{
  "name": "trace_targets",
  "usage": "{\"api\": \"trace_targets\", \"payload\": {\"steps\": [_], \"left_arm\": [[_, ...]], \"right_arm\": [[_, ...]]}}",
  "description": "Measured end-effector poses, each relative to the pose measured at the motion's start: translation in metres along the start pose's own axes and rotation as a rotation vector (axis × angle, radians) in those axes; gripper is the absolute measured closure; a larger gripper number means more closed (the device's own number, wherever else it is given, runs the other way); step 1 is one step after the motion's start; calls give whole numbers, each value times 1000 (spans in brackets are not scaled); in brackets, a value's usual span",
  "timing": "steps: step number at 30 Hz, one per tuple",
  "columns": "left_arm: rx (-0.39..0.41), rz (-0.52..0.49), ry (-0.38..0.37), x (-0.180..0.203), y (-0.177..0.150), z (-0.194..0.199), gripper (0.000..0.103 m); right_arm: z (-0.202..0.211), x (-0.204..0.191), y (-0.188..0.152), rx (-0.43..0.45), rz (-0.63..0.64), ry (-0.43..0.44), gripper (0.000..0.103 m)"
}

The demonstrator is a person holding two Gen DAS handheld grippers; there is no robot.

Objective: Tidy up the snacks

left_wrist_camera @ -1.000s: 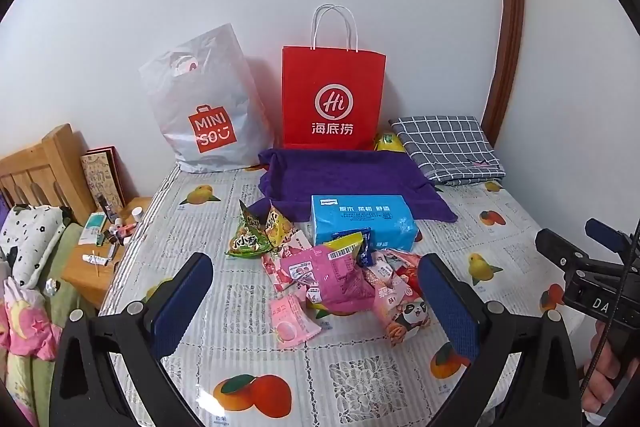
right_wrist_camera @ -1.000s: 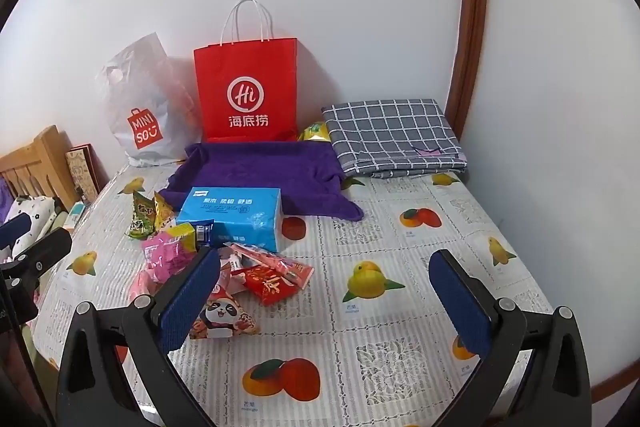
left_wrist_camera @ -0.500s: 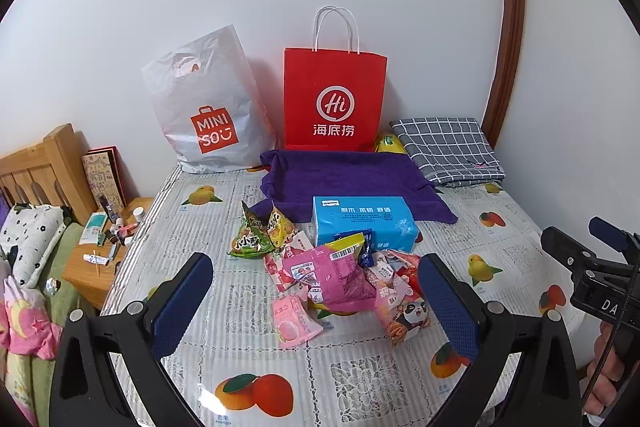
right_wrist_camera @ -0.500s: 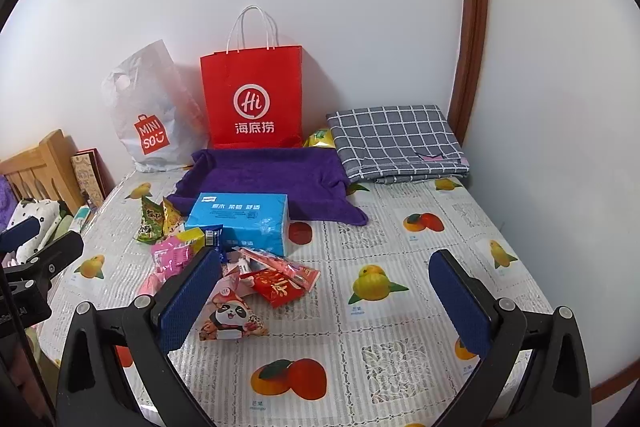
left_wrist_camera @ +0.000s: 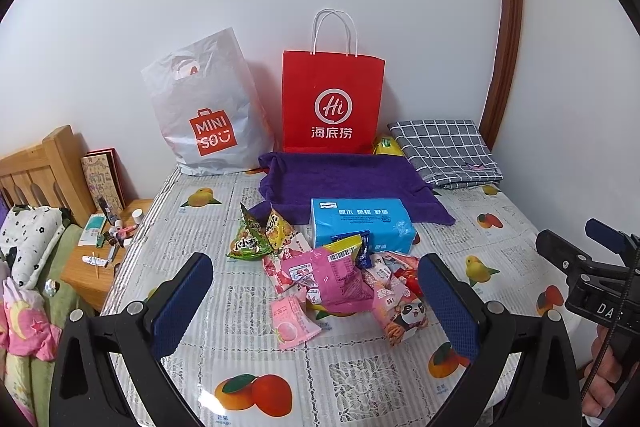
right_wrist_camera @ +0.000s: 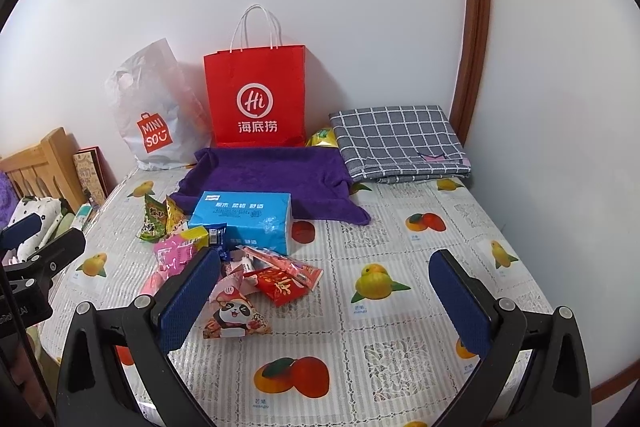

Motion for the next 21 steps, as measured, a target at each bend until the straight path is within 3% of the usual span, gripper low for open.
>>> {"api": "trace_targets", "payload": {"steps": [21], "left_arm": [[7,5,-6,-1,-7,1,0]], "right_arm": [[1,-2,-6,-5,5,-5,0]]}}
Point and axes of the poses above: each gripper's, at about its wrist camera, not at the fingertips, and z roughly against the way its jaws point, x to its right, y to its top, the point moved 4 cm from there along -z, roughly the way its jaws point, and after that the axes turned 5 degrees about x, right-handed, at the moved point
